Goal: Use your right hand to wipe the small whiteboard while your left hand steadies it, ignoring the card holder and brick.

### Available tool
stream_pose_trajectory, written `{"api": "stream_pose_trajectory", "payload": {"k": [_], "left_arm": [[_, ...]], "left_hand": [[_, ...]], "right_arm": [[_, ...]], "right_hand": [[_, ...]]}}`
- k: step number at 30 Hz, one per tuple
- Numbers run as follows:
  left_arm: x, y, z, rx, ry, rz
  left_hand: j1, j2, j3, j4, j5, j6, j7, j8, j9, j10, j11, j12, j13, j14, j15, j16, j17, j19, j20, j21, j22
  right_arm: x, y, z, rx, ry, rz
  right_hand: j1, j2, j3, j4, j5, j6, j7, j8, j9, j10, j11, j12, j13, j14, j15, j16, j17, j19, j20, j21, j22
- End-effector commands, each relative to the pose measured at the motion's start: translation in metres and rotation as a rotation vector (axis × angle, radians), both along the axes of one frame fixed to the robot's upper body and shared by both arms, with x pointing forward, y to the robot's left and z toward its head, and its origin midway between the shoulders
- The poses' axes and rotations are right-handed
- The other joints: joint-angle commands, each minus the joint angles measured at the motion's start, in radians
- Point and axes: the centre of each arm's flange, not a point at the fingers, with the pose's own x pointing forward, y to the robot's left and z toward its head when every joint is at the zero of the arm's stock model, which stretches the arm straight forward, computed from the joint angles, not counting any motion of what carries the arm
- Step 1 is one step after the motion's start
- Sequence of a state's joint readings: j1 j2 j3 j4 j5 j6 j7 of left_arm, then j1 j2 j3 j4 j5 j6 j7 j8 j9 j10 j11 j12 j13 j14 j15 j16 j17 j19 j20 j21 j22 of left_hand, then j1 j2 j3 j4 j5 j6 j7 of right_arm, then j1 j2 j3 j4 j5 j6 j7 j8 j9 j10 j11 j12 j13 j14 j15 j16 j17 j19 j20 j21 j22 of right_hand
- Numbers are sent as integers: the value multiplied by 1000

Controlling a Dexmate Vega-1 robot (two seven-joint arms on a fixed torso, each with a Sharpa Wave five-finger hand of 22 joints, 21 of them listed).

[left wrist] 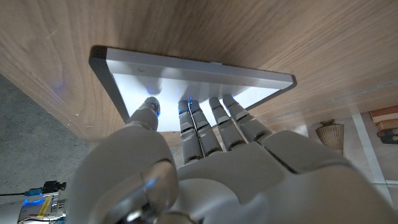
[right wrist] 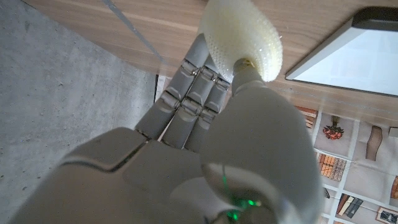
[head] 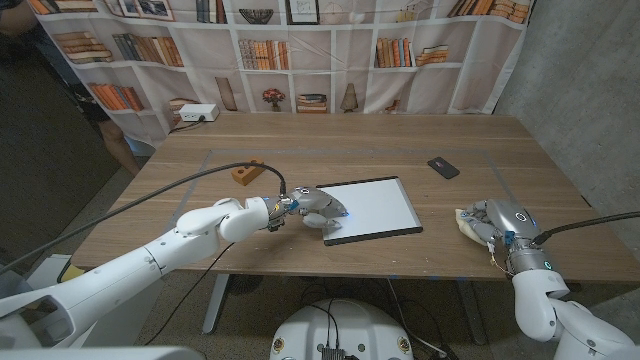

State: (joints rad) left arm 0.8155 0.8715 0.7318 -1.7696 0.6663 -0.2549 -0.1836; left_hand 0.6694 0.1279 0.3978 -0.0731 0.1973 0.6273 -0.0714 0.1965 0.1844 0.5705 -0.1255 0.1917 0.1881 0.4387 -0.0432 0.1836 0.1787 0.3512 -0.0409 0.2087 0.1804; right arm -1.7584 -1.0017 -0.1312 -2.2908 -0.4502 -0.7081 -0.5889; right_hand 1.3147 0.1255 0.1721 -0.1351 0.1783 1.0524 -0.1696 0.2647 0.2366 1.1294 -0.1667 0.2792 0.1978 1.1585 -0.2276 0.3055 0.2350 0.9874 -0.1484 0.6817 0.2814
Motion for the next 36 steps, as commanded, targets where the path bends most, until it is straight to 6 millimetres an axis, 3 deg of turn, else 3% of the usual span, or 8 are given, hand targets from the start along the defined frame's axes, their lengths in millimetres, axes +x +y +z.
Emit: {"api": "stream_pose_trajectory", "payload": {"k": [1, 18, 36], "left_arm": [[2, 7, 4, 2, 0, 18], [3, 13, 10, -10, -22, 10], [-1, 9, 27, 7, -82, -7]], "left_hand": [[-2, -5, 7, 2, -4, 12, 6, 8, 4, 11, 0, 5, 4, 8, -85, 6, 4, 3, -29, 0, 2], [-4, -5, 10, 2, -4, 16, 4, 8, 4, 14, 1, 6, 4, 10, -86, 6, 4, 4, -30, 1, 2], [-4, -6, 14, 2, -4, 20, 6, 9, 4, 17, 0, 7, 4, 12, -86, 6, 4, 4, -29, 1, 2]], "right_arm": [[1, 18, 31, -15, -90, 73], [39, 64, 54, -50, -103, 303], [62, 127, 84, -296, -7, 434]], "right_hand": [[3, -3, -7, 1, 6, 10, 0, -2, 3, 11, -2, 3, 5, 9, -9, -4, 4, -1, -74, 9, 5], [5, 2, -12, 5, 7, 8, 3, -8, 3, 14, -5, -1, 6, 24, -8, -1, 10, 0, -75, 30, 7], [5, 3, -17, 7, 7, 4, 0, -12, 8, 13, -3, -6, 7, 21, -6, -7, 12, -11, -75, 43, 7]]}}
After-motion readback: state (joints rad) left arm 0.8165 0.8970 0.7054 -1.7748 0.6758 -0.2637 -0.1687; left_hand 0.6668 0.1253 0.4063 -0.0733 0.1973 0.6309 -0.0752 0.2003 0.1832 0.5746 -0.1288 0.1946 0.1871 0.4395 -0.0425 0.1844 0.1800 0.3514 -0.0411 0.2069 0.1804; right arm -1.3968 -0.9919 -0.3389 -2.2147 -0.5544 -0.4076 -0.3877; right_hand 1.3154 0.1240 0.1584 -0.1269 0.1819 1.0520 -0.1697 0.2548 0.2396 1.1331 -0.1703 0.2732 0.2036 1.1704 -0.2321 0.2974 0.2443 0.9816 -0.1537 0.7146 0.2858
